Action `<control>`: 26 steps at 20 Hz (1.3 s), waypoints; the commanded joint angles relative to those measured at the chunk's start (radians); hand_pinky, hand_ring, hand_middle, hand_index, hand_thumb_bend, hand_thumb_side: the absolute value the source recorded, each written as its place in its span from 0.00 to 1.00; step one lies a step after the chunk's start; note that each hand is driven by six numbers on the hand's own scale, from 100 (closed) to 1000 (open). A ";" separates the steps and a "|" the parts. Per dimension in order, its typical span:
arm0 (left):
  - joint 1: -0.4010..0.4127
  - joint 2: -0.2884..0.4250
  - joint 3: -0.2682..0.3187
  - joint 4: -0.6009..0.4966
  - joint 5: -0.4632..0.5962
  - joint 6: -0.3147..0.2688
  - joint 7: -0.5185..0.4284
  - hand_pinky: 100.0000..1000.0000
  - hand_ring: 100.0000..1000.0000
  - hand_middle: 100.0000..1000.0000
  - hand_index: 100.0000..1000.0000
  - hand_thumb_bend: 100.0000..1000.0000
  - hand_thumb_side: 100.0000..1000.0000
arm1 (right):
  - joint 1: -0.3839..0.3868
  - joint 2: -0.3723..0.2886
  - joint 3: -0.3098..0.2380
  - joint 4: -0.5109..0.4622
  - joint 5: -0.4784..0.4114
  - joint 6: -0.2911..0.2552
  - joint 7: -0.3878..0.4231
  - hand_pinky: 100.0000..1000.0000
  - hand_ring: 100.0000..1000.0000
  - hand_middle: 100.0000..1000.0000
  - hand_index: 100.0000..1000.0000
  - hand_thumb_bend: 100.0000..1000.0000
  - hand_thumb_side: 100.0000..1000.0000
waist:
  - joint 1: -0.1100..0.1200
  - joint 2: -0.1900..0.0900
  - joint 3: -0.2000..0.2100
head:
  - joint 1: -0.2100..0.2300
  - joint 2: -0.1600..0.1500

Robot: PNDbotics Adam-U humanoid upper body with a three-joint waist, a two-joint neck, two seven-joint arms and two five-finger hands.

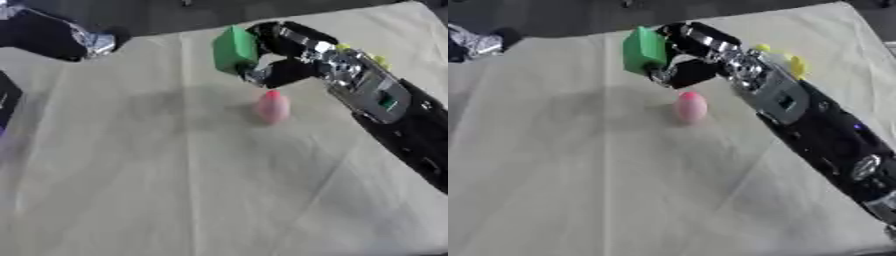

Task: Pick up the objects with one hand, pass them to the other hand, and then place them into the box on the other side of the table.

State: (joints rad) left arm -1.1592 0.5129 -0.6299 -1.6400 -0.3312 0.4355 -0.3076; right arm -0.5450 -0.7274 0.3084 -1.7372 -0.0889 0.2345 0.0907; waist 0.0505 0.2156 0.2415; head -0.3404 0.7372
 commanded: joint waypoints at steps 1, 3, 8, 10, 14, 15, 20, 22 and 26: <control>-0.027 -0.013 -0.003 0.009 -0.030 0.014 0.009 0.82 0.79 0.76 0.86 0.39 0.16 | -0.016 -0.006 0.003 -0.009 0.027 -0.011 -0.005 0.86 0.52 0.33 0.46 0.00 0.06 | 0.005 -0.033 0.003 | 0.006 -0.001; -0.028 -0.027 -0.005 0.015 -0.044 0.017 0.015 0.82 0.79 0.76 0.86 0.41 0.16 | -0.015 -0.001 0.007 -0.010 0.038 -0.017 -0.003 0.86 0.52 0.33 0.46 0.00 0.05 | 0.004 -0.032 0.003 | 0.009 -0.002; -0.034 -0.054 -0.014 0.025 -0.057 0.005 0.002 0.82 0.79 0.76 0.86 0.48 0.20 | -0.022 0.011 0.014 -0.012 0.052 -0.025 0.005 0.86 0.52 0.33 0.46 0.00 0.06 | 0.002 -0.027 0.003 | 0.012 -0.004; -0.039 -0.068 -0.021 0.031 -0.063 -0.003 -0.011 0.82 0.79 0.76 0.86 0.51 0.21 | -0.030 0.019 0.020 -0.015 0.050 -0.023 0.012 0.86 0.52 0.33 0.46 0.00 0.07 | 0.001 -0.024 0.004 | 0.012 -0.004; -0.047 -0.094 -0.033 0.049 -0.085 -0.021 -0.041 0.83 0.79 0.77 0.86 0.55 0.22 | -0.041 0.027 0.029 -0.016 0.046 -0.015 0.022 0.85 0.52 0.34 0.46 0.00 0.11 | 0.001 -0.020 0.005 | 0.017 -0.004; -0.049 -0.101 -0.036 0.055 -0.090 -0.026 -0.049 0.83 0.80 0.77 0.86 0.55 0.23 | -0.044 0.030 0.032 -0.014 0.042 -0.008 0.023 0.85 0.52 0.34 0.46 0.00 0.13 | 0.000 -0.019 0.005 | 0.018 -0.004; -0.060 -0.125 -0.056 0.073 -0.105 -0.060 -0.101 0.83 0.80 0.77 0.86 0.59 0.27 | -0.060 0.041 0.044 -0.014 0.012 0.029 0.023 0.85 0.52 0.33 0.46 0.00 0.16 | 0.001 -0.015 0.007 | 0.019 -0.005; -0.064 -0.134 -0.061 0.077 -0.109 -0.070 -0.117 0.83 0.80 0.77 0.85 0.61 0.28 | -0.065 0.044 0.048 -0.018 0.007 0.034 0.021 0.85 0.52 0.33 0.46 0.00 0.16 | 0.002 -0.013 0.006 | 0.019 -0.006; -0.068 -0.150 -0.068 0.094 -0.119 -0.076 -0.136 0.83 0.80 0.77 0.85 0.62 0.32 | -0.073 0.048 0.057 -0.034 0.006 0.032 0.020 0.85 0.52 0.33 0.46 0.00 0.17 | 0.003 -0.010 0.006 | 0.020 -0.007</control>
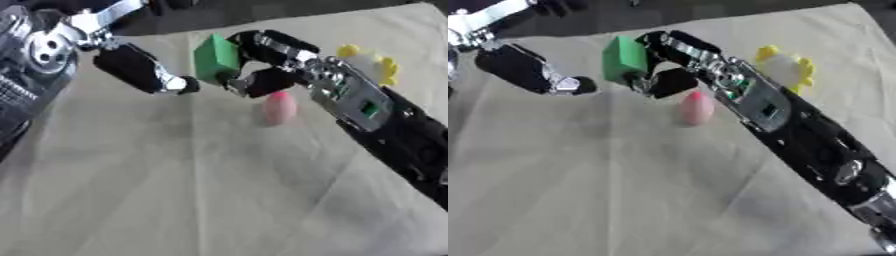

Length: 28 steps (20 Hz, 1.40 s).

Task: Pick up the objects with one hand, pass them to the other hand, and then place them into the box on the other side of the table.

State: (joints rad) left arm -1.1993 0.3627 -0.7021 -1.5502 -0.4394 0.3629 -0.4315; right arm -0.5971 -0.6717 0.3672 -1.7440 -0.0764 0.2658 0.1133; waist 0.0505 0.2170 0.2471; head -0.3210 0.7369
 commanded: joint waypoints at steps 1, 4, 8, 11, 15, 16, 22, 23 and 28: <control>-0.027 -0.004 0.003 0.012 -0.012 -0.003 -0.016 0.83 0.80 0.77 0.84 0.62 0.33 | -0.022 -0.008 -0.001 -0.033 -0.008 0.000 -0.002 0.85 0.52 0.33 0.46 0.00 0.17 | 0.003 -0.011 0.000 | 0.002 -0.007; -0.026 -0.013 0.002 0.024 -0.017 -0.001 -0.014 0.83 0.80 0.77 0.84 0.60 0.32 | -0.022 -0.009 0.002 -0.045 -0.008 0.001 -0.005 0.85 0.52 0.33 0.46 0.00 0.16 | 0.002 -0.011 -0.001 | 0.003 -0.009; -0.023 -0.023 0.003 0.041 -0.027 0.009 0.004 0.83 0.80 0.77 0.85 0.60 0.31 | -0.022 -0.007 0.003 -0.053 -0.003 -0.002 -0.005 0.85 0.52 0.33 0.46 0.00 0.14 | 0.001 -0.009 -0.001 | 0.003 -0.011; -0.020 -0.033 0.005 0.052 -0.040 0.017 0.022 0.83 0.79 0.77 0.85 0.58 0.29 | -0.022 -0.008 0.006 -0.068 0.006 -0.017 -0.003 0.85 0.51 0.33 0.46 0.00 0.11 | 0.000 -0.008 -0.002 | 0.004 -0.012; -0.016 -0.047 0.002 0.070 -0.049 0.019 0.034 0.82 0.79 0.77 0.85 0.55 0.28 | -0.020 -0.009 0.011 -0.087 0.013 -0.033 0.001 0.85 0.51 0.33 0.45 0.00 0.11 | -0.001 -0.006 -0.003 | 0.008 -0.015; -0.015 -0.049 0.001 0.073 -0.051 0.019 0.035 0.82 0.79 0.77 0.85 0.55 0.28 | -0.020 -0.009 0.012 -0.091 0.014 -0.035 0.002 0.85 0.51 0.33 0.45 0.00 0.11 | -0.001 -0.006 -0.003 | 0.009 -0.015; -0.012 -0.056 -0.002 0.081 -0.033 0.021 0.032 0.82 0.79 0.76 0.83 0.49 0.30 | -0.019 -0.011 0.011 -0.104 0.013 -0.040 0.006 0.85 0.51 0.33 0.45 0.00 0.10 | 0.000 -0.003 -0.004 | 0.010 -0.012; -0.012 -0.057 -0.003 0.082 -0.028 0.020 0.029 0.82 0.79 0.76 0.83 0.48 0.30 | -0.019 -0.011 0.011 -0.106 0.014 -0.042 0.006 0.85 0.51 0.33 0.45 0.00 0.09 | 0.000 -0.002 -0.004 | 0.011 -0.012; -0.010 -0.059 -0.003 0.088 -0.020 0.016 0.030 0.81 0.78 0.75 0.82 0.40 0.23 | -0.017 -0.013 0.012 -0.111 0.015 -0.050 0.007 0.85 0.51 0.33 0.45 0.00 0.09 | 0.000 -0.001 -0.006 | 0.012 -0.012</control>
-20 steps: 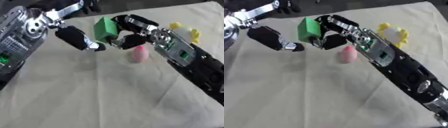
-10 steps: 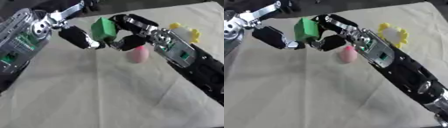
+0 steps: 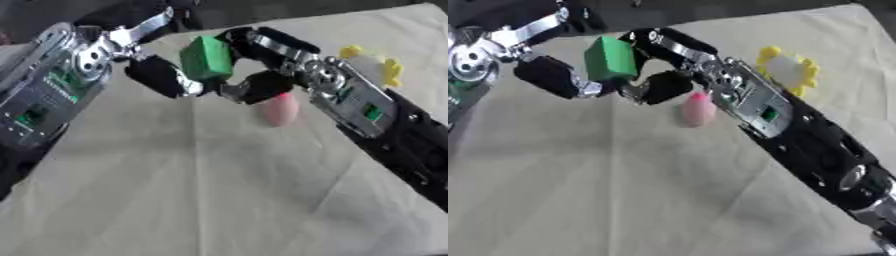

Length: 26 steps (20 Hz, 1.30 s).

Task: Pick up the objects with one hand, pass them to the other hand, and then place them into the box on the other side of the table.

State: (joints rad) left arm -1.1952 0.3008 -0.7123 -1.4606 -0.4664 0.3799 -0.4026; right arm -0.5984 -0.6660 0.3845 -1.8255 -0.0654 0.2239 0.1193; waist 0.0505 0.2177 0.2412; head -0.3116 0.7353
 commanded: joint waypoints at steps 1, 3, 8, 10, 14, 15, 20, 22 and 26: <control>-0.014 0.002 0.008 0.001 0.007 0.001 0.004 0.80 0.78 0.74 0.81 0.38 0.22 | -0.015 -0.019 -0.005 -0.030 0.004 -0.009 0.001 0.85 0.51 0.33 0.45 0.00 0.09 | 0.000 -0.002 -0.001 | 0.002 -0.010; -0.013 0.000 0.008 0.006 0.007 0.002 0.010 0.80 0.78 0.74 0.80 0.38 0.22 | -0.015 -0.019 -0.005 -0.031 0.004 -0.010 0.001 0.85 0.51 0.33 0.45 0.00 0.09 | 0.000 -0.002 -0.002 | 0.002 -0.010; -0.010 -0.007 0.008 0.021 0.009 0.008 0.033 0.76 0.71 0.62 0.71 0.18 0.08 | -0.013 -0.019 -0.004 -0.033 0.004 -0.013 0.007 0.85 0.51 0.33 0.45 0.00 0.09 | 0.001 0.000 -0.005 | 0.001 -0.010; -0.010 -0.008 0.007 0.024 0.014 0.009 0.043 0.75 0.70 0.59 0.68 0.11 0.02 | -0.013 -0.019 -0.004 -0.033 0.005 -0.014 0.010 0.85 0.51 0.33 0.45 0.00 0.09 | 0.001 0.001 -0.005 | 0.001 -0.010; -0.008 -0.009 0.006 0.027 0.027 0.010 0.048 0.75 0.68 0.55 0.61 0.00 0.01 | -0.012 -0.019 -0.003 -0.032 0.011 -0.017 0.015 0.85 0.51 0.33 0.45 0.00 0.08 | 0.000 0.001 -0.004 | 0.001 -0.009; -0.008 -0.010 0.005 0.026 0.030 0.010 0.049 0.74 0.67 0.54 0.59 0.00 0.01 | -0.011 -0.019 -0.003 -0.032 0.012 -0.018 0.017 0.85 0.51 0.33 0.45 0.00 0.08 | 0.000 0.001 -0.004 | 0.001 -0.009; -0.008 -0.011 0.005 0.029 0.034 0.016 0.066 0.72 0.61 0.45 0.46 0.00 0.03 | -0.009 -0.017 -0.001 -0.031 0.017 -0.021 0.030 0.85 0.52 0.35 0.47 0.00 0.06 | -0.002 0.002 -0.004 | 0.003 -0.009; -0.008 -0.011 0.004 0.032 0.032 0.020 0.074 0.72 0.59 0.45 0.43 0.00 0.03 | -0.009 -0.018 0.000 -0.032 0.021 -0.027 0.044 0.84 0.56 0.40 0.52 0.00 0.00 | -0.002 0.002 -0.004 | 0.003 -0.010; -0.009 -0.012 0.004 0.032 0.026 0.027 0.082 0.71 0.58 0.42 0.40 0.00 0.05 | -0.008 -0.020 -0.002 -0.038 0.041 -0.060 0.082 0.87 0.72 0.63 0.75 0.00 0.26 | -0.002 0.002 -0.004 | 0.002 -0.009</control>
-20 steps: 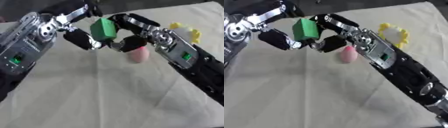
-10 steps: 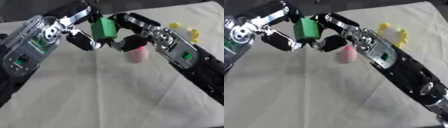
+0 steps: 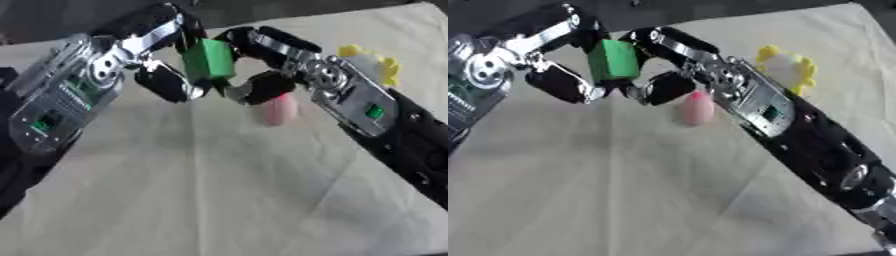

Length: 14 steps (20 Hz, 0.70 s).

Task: Pick up the objects with one hand, pass them to the other hand, and then place them into the box on the other side of the table.

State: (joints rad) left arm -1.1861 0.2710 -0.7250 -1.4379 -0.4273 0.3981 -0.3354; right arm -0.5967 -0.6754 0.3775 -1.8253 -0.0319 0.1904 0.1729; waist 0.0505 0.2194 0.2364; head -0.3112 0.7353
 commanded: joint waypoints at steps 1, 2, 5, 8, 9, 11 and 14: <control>-0.019 0.018 0.016 0.010 -0.015 0.011 0.013 0.71 0.57 0.41 0.39 0.00 0.05 | -0.010 -0.011 0.003 -0.039 0.014 -0.039 0.032 0.87 0.76 0.67 0.79 0.00 0.33 | -0.002 0.000 0.000 | 0.002 -0.008; -0.019 0.017 0.015 0.012 -0.017 0.012 0.011 0.71 0.56 0.41 0.39 0.00 0.05 | -0.010 -0.011 0.002 -0.039 0.020 -0.052 0.033 0.88 0.78 0.70 0.82 0.00 0.40 | -0.002 0.000 0.000 | 0.002 -0.008; -0.021 0.016 0.015 0.019 -0.027 0.019 0.004 0.71 0.54 0.39 0.37 0.00 0.06 | -0.009 -0.011 -0.003 -0.037 0.033 -0.086 0.025 0.91 0.84 0.76 0.88 0.00 0.54 | -0.002 -0.001 -0.001 | 0.003 -0.008; -0.021 0.014 0.013 0.024 -0.039 0.022 -0.005 0.71 0.54 0.37 0.35 0.00 0.06 | -0.009 -0.011 -0.004 -0.034 0.046 -0.111 0.018 0.92 0.86 0.79 0.90 0.00 0.59 | -0.001 -0.001 -0.001 | 0.003 -0.006; -0.021 0.014 0.013 0.027 -0.043 0.023 -0.007 0.71 0.53 0.37 0.35 0.00 0.06 | -0.009 -0.011 -0.004 -0.034 0.049 -0.117 0.017 0.92 0.86 0.79 0.91 0.00 0.59 | -0.001 -0.001 -0.001 | 0.003 -0.007; -0.020 0.013 0.014 0.030 -0.051 0.024 -0.011 0.71 0.53 0.36 0.34 0.00 0.07 | -0.008 -0.012 -0.004 -0.032 0.056 -0.127 0.017 0.92 0.86 0.79 0.91 0.00 0.59 | -0.001 -0.001 -0.002 | 0.004 -0.007; -0.021 0.011 0.014 0.032 -0.058 0.022 -0.017 0.71 0.53 0.35 0.34 0.00 0.06 | -0.008 -0.013 -0.005 -0.031 0.071 -0.135 0.018 0.93 0.86 0.80 0.92 0.00 0.59 | -0.001 -0.001 -0.002 | 0.004 -0.006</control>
State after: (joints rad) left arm -1.1875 0.2623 -0.7248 -1.4369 -0.4570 0.4127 -0.3530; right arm -0.5877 -0.6846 0.3703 -1.8123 0.0432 0.0774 0.1837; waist 0.0505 0.2194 0.2347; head -0.3103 0.7355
